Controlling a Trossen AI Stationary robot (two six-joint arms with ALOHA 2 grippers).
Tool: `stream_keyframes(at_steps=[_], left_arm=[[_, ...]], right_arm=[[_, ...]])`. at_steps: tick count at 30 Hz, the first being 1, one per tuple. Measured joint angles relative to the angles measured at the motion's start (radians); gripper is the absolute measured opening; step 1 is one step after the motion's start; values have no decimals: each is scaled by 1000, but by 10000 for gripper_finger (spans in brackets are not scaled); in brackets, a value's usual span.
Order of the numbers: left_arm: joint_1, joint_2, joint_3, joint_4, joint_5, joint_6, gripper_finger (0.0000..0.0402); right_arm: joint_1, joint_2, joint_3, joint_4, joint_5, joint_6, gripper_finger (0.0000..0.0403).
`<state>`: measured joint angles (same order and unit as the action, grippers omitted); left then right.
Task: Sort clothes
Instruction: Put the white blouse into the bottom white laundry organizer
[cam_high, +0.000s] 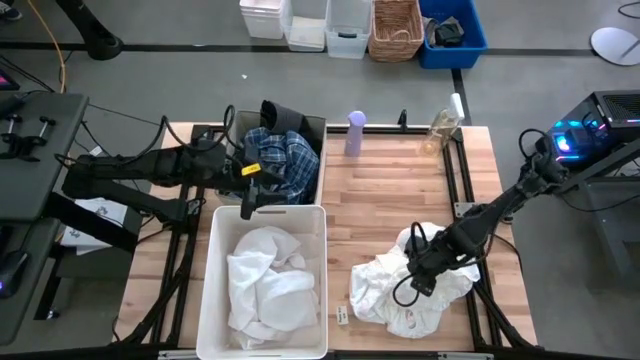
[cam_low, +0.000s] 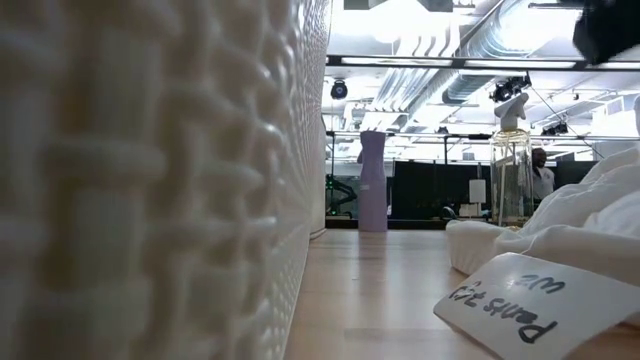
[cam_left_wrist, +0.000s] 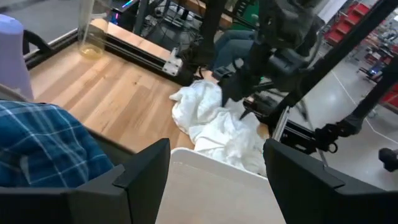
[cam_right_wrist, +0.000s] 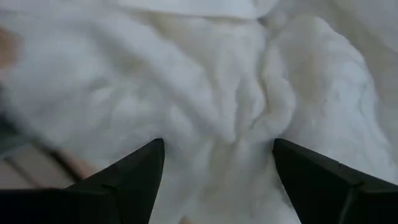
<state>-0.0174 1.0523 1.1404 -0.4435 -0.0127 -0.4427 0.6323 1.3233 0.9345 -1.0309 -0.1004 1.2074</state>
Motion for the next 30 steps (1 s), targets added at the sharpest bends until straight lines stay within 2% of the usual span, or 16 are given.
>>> stream_keyframes(at_steps=[5,7,8,10,13,14,18,21,24,26,28,30], left_arm=[[-19,6,0,-7,-74,-17,248],[-23,5,0,-6,-90,-41,248],[-24,4,0,-6,-91,-52,248],[-24,-6,0,-5,-74,-69,247],[-24,-43,25,1,-45,-66,247],[-24,-59,45,5,-44,-53,247],[-24,-132,125,57,-52,53,247],[-24,-183,162,119,-53,136,247],[-24,-230,171,158,-44,209,247],[-24,-257,171,162,-22,242,247],[-24,-278,171,158,-4,261,247],[-24,-295,170,152,13,263,247]], right_arm=[[0,86,-62,11,22,30,298],[3,130,-75,27,26,16,286],[7,153,-78,31,30,7,269],[16,191,-68,28,30,-28,208],[34,201,17,-40,42,-40,57],[40,193,68,-80,60,-44,32],[38,158,365,-366,178,15,23],[28,145,639,-528,366,77,14],[28,133,877,-529,667,97,14],[28,133,1008,-468,888,79,14],[26,134,1102,-340,1089,-51,14],[25,134,1159,-114,1232,-303,14]])
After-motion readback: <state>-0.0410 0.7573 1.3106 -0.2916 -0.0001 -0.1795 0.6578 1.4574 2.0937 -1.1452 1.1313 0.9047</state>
